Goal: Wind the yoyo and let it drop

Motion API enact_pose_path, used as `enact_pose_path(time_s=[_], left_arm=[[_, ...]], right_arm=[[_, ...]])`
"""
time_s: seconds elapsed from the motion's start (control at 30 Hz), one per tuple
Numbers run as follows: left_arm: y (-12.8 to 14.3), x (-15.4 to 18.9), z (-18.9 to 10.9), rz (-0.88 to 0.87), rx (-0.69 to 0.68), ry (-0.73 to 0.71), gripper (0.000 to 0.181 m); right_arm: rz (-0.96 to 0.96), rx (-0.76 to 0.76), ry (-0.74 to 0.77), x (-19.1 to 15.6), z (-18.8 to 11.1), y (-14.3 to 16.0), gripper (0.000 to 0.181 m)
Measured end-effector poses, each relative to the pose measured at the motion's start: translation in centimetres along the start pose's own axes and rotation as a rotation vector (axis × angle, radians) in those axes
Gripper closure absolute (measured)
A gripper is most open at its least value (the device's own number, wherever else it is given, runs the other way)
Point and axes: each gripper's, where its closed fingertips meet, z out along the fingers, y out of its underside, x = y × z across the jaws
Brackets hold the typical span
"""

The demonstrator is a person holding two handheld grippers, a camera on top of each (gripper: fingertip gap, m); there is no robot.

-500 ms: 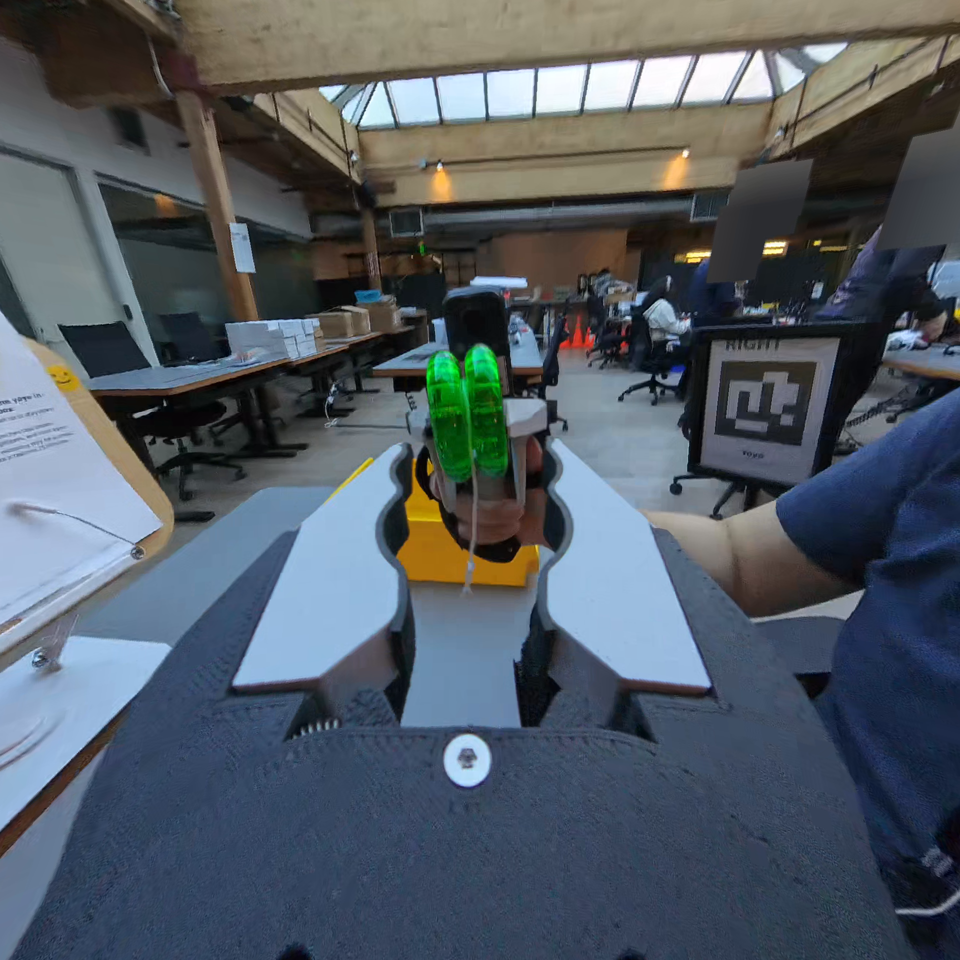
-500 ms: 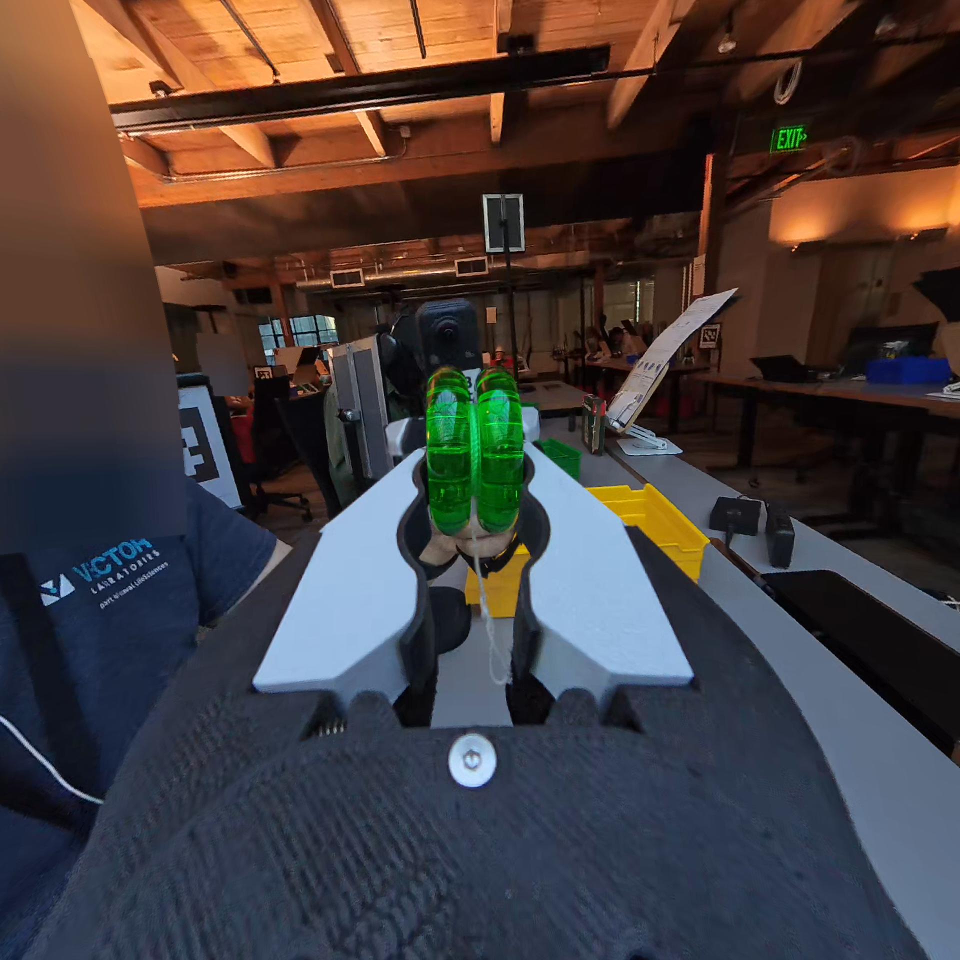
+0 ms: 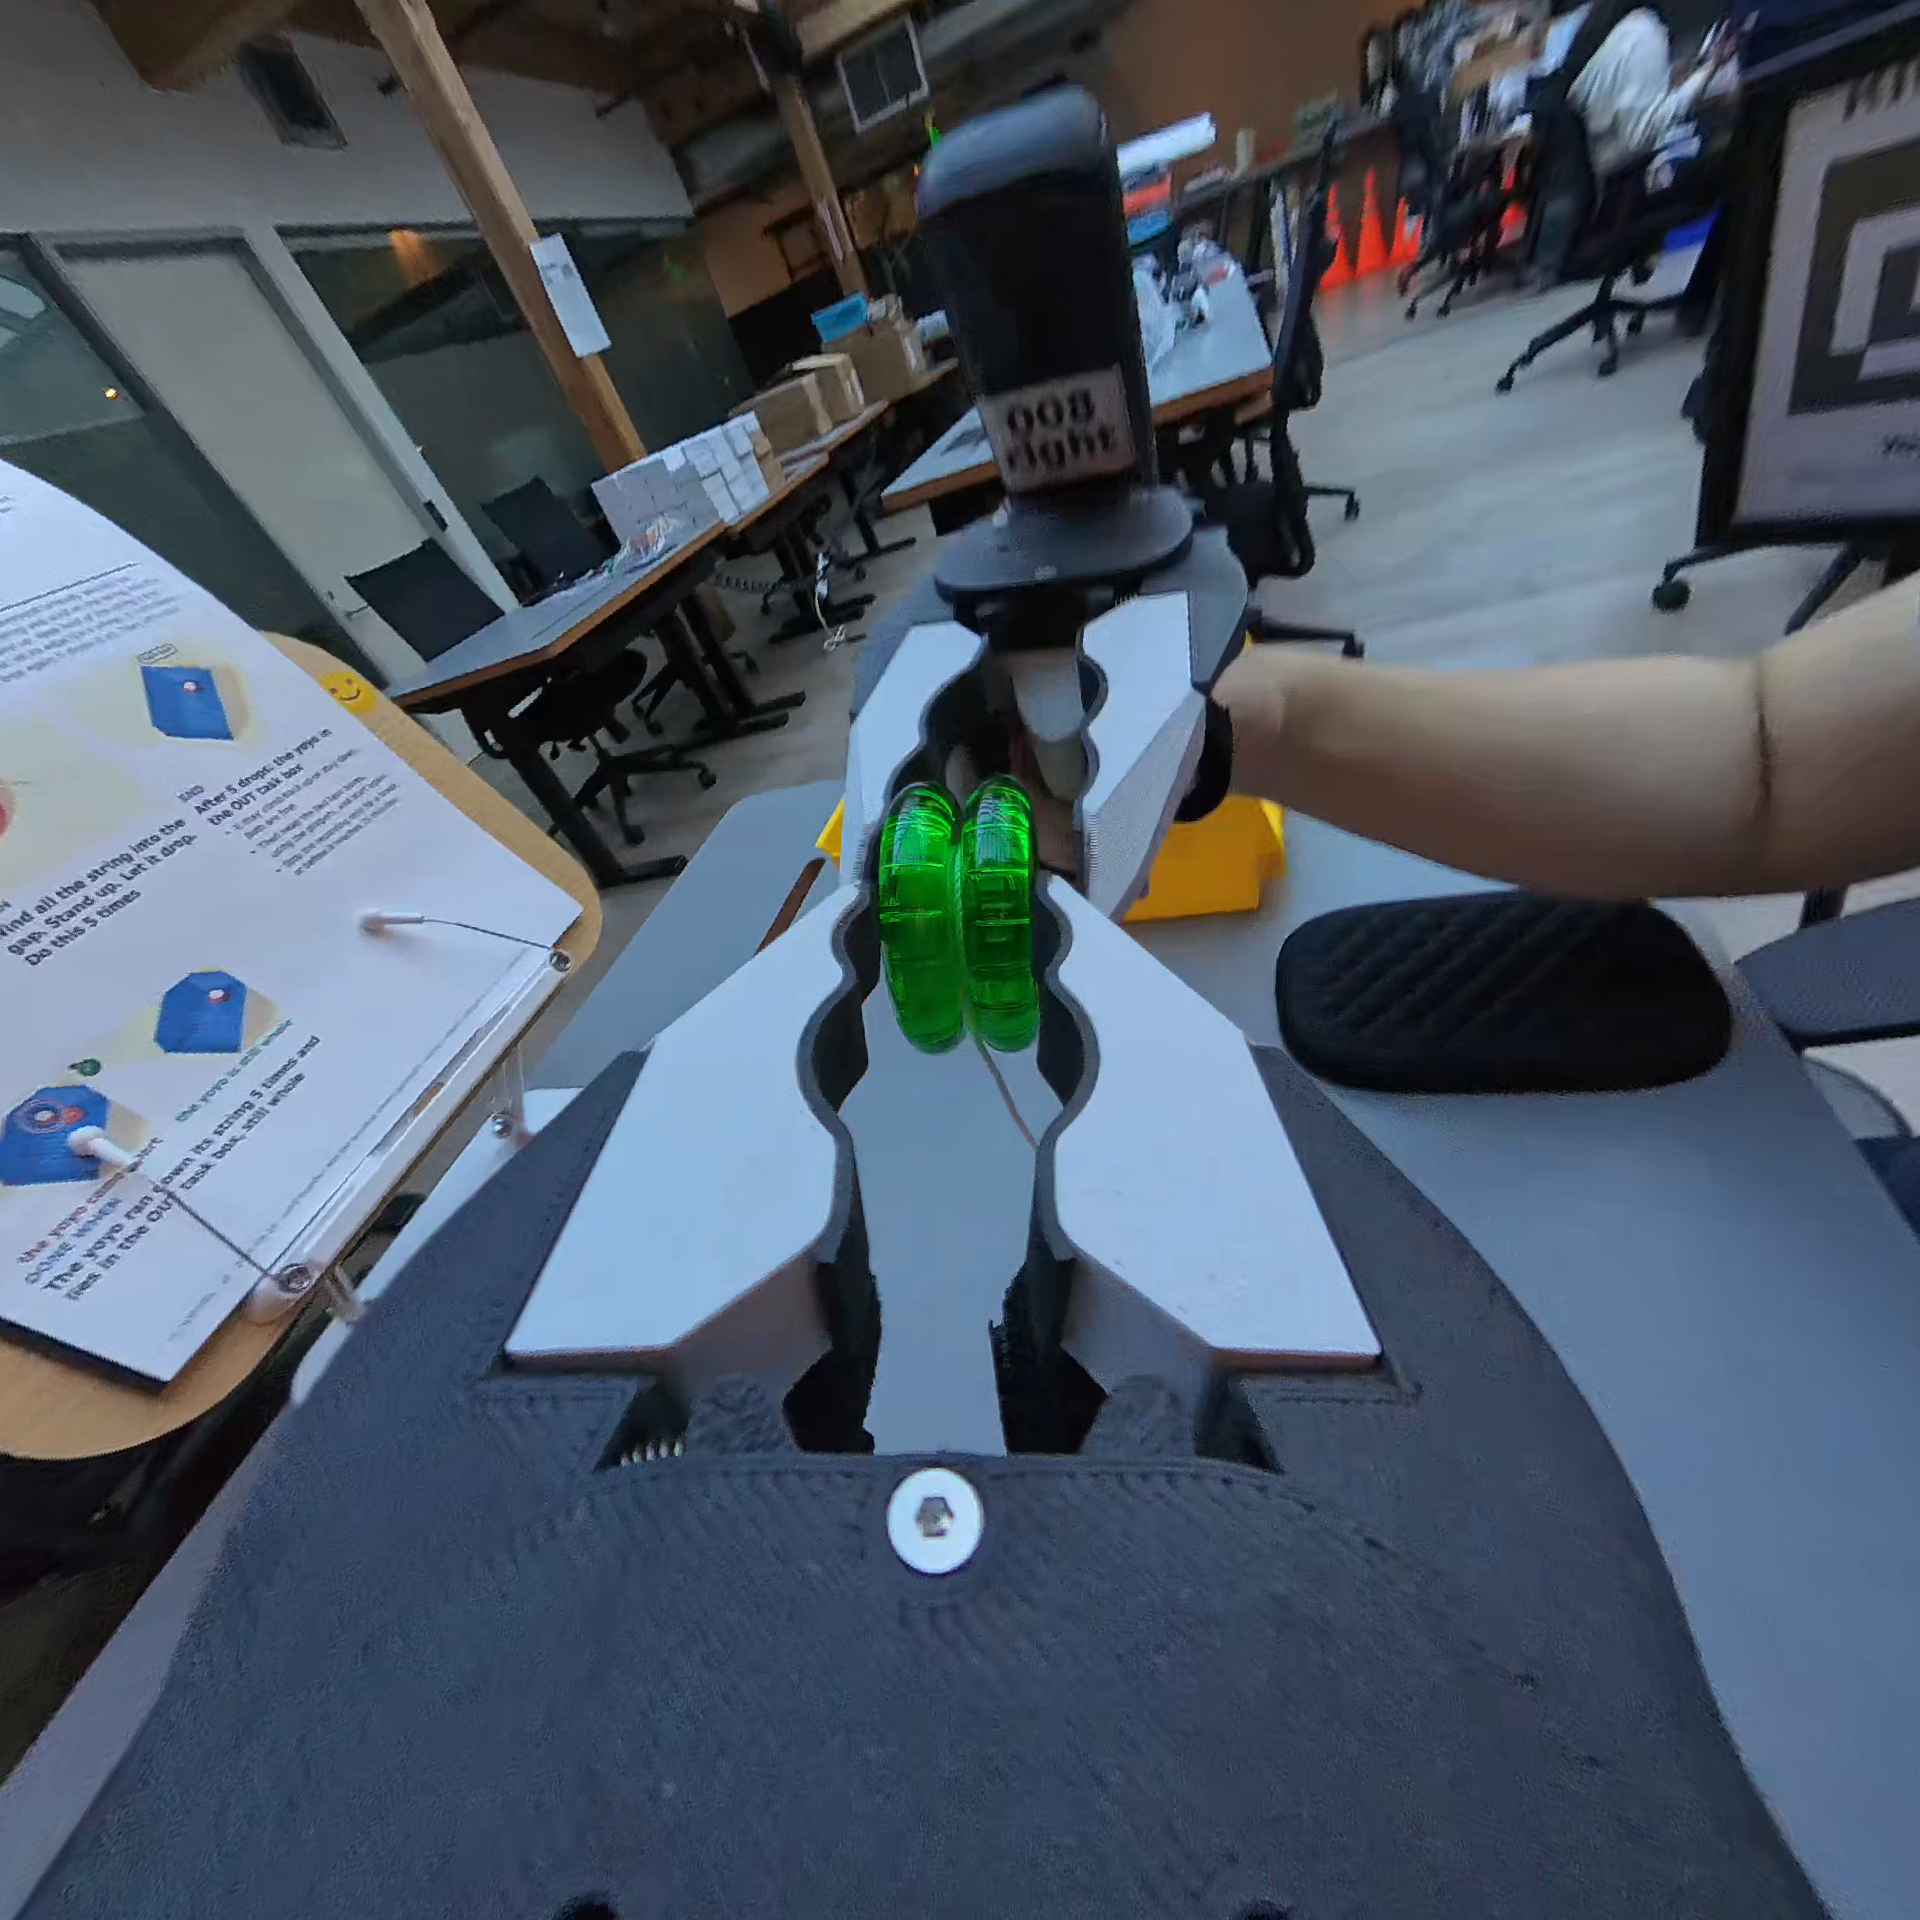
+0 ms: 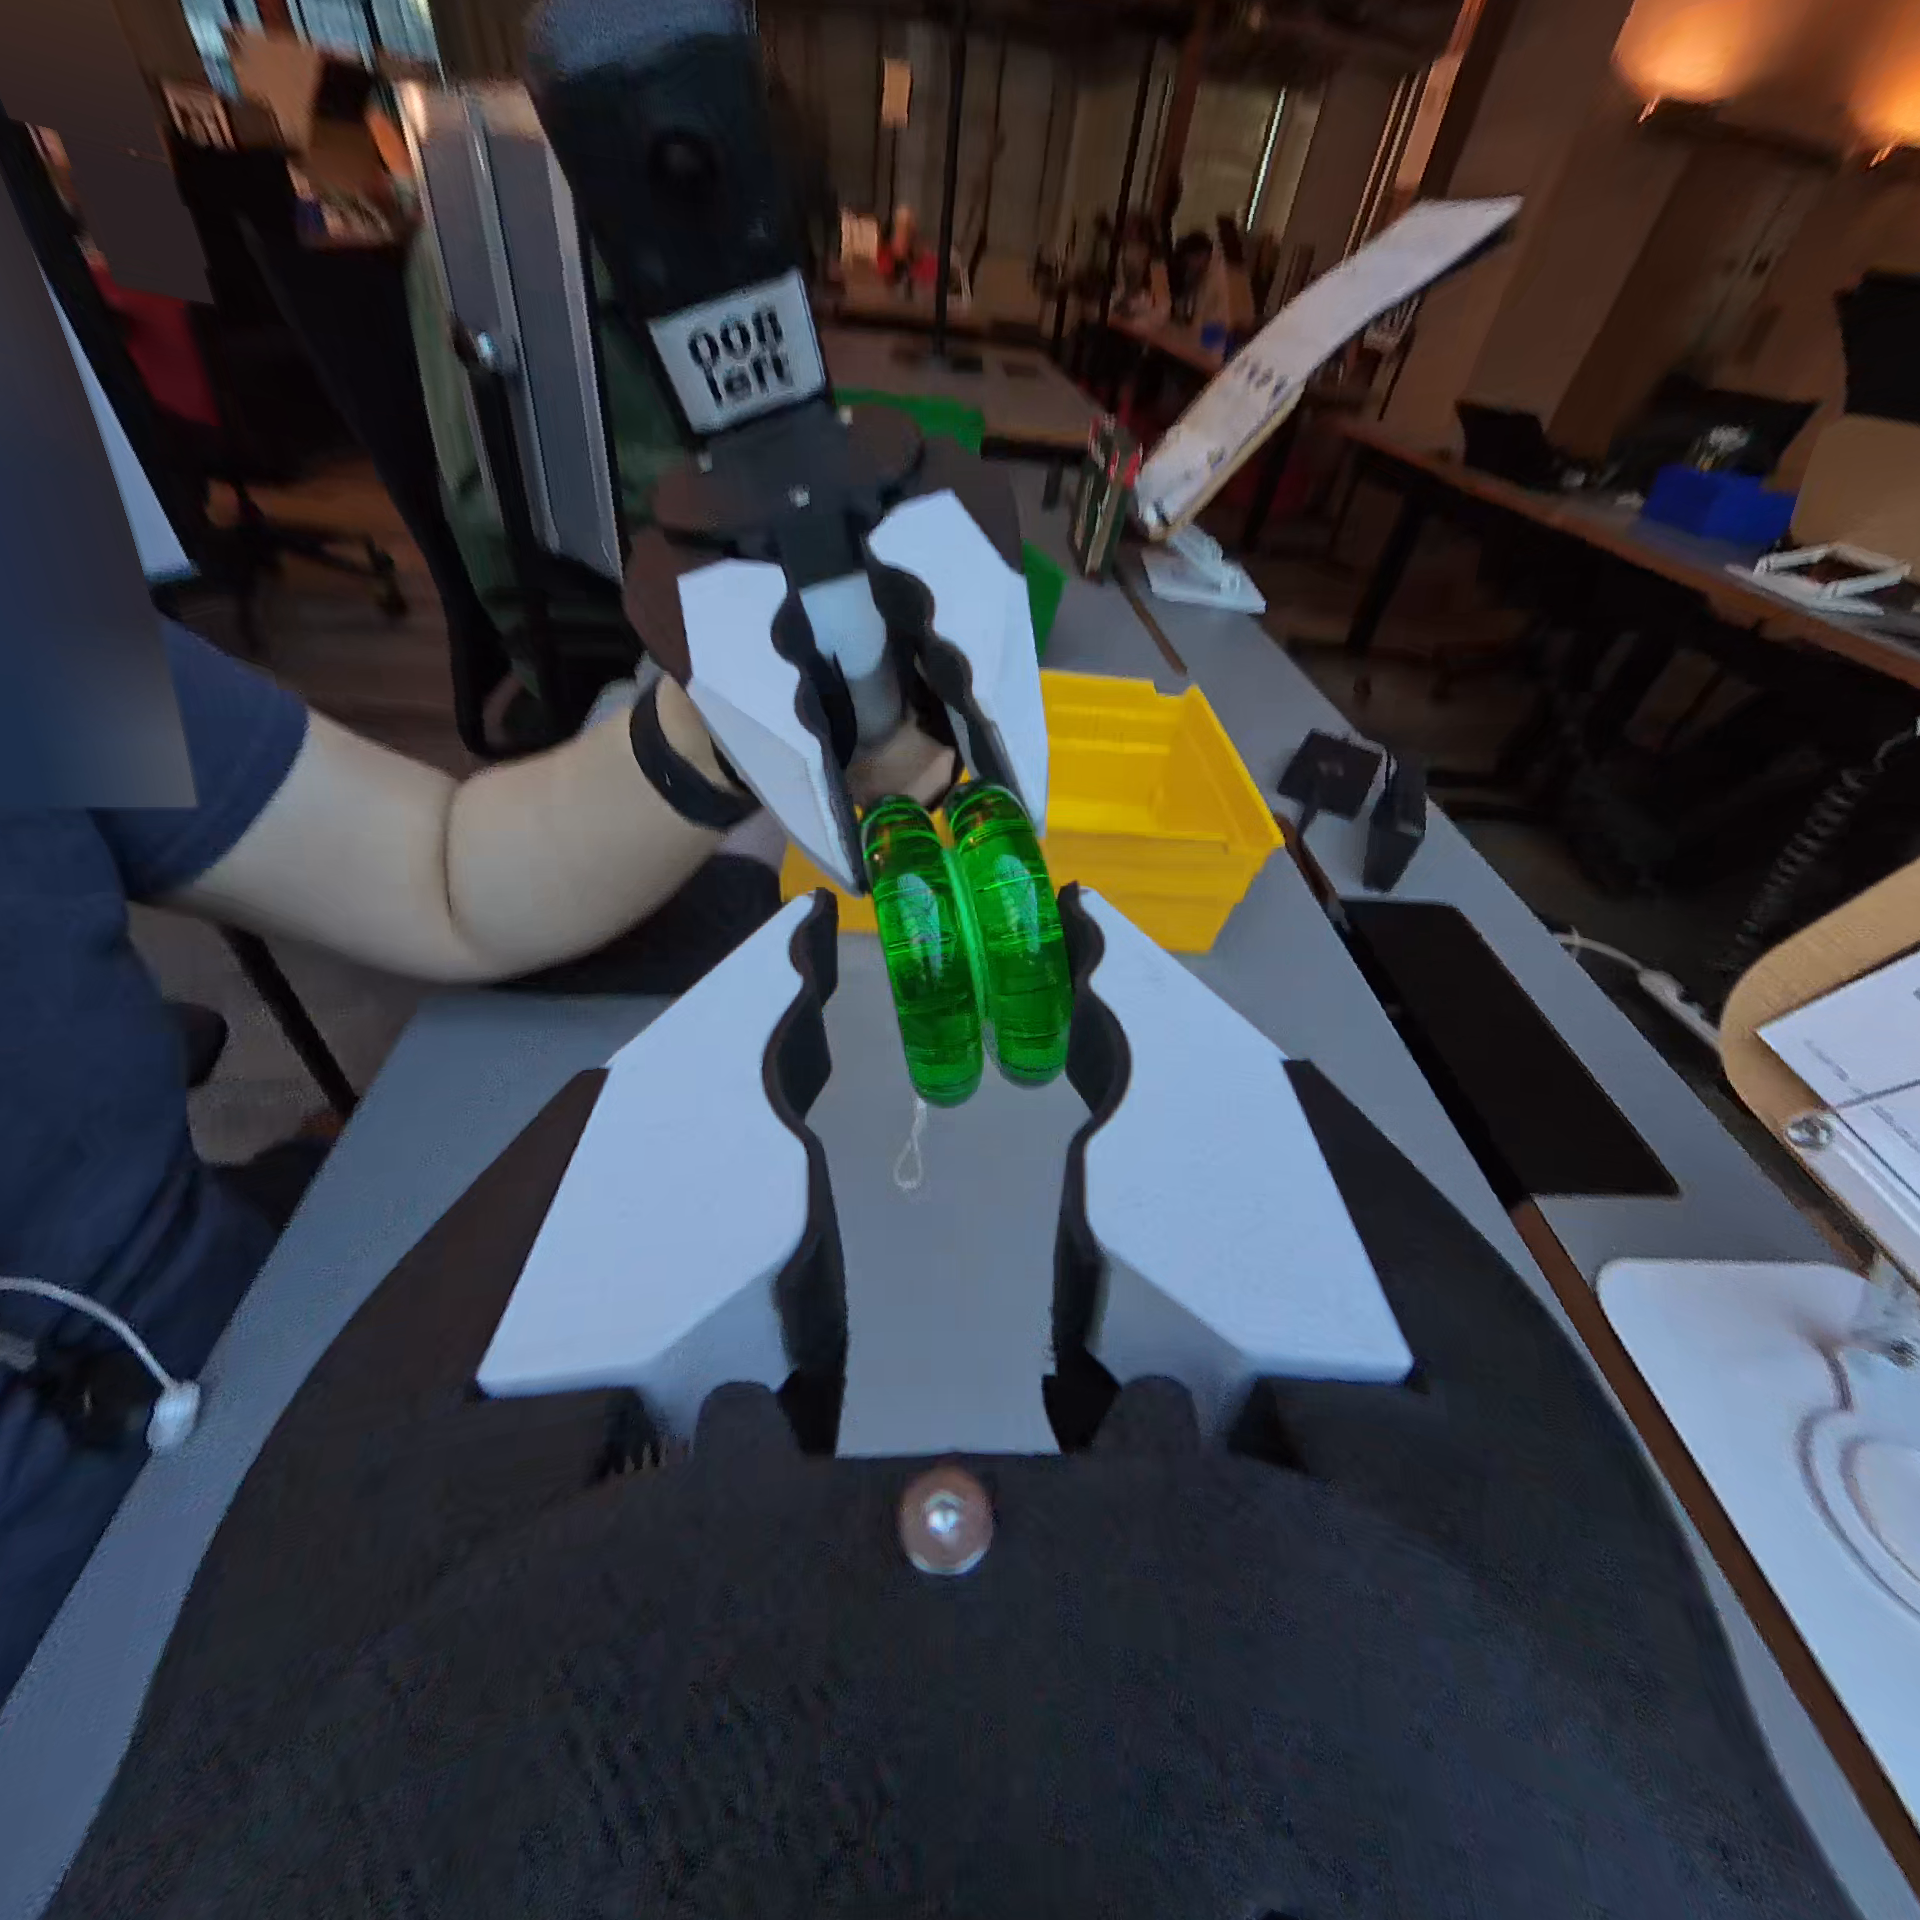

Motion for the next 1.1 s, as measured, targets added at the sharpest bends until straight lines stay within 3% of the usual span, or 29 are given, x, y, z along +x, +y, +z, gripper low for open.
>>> enact_pose_path(time_s=[0.1, 0.17, 0.23, 0.33, 0.37, 0.53, 0.7, 0.87, 1.1], left_arm=[[0.5, 0.8, 0.2, 0.041, -0.071, 0.017, 0.154], [0.8, 1.1, 0.3, 0.092, -0.093, 0.007, 0.154], [0.0, 1.0, 0.0, 0.115, -0.018, -0.017, 0.154], [0.1, 0.2, -0.2, -0.004, 0.026, 0.006, 0.119], [0.3, 0.3, 0.0, -0.043, 0.036, 0.04, 0.118], [-1.2, 0.5, 1.2, -0.095, 0.218, 0.063, 0.152], [-1.2, 0.5, 1.6, -0.109, 0.208, 0.063, 0.153], [0.5, 0.0, 1.3, -0.007, 0.052, 0.011, 0.153], [2.7, 1.3, 1.7, 0.189, -0.192, -0.015, 0.153]], right_arm=[[-0.127, -0.283, 0.012, -0.2, 0.2, 2.3, 0.152], [-0.214, -0.355, 0.035, -0.1, 0.0, 2.5, 0.153], [-0.239, -0.299, 0.055, -0.2, -0.1, 1.4, 0.154], [-0.176, -0.102, 0.072, -0.3, -0.7, -0.9, 0.154], [-0.149, -0.017, 0.076, -0.3, -0.9, -1.8, 0.154], [-0.037, 0.241, 0.03, -0.6, -1.2, -3.5, 0.153], [0.054, 0.299, -0.011, -0.5, -1.7, -3.2, 0.151], [-0.068, 0.136, 0.043, -0.2, -2.1, -3.0, 0.138], [-0.364, -0.496, 0.099, 0.3, -1.4, 2.0, 0.133]])
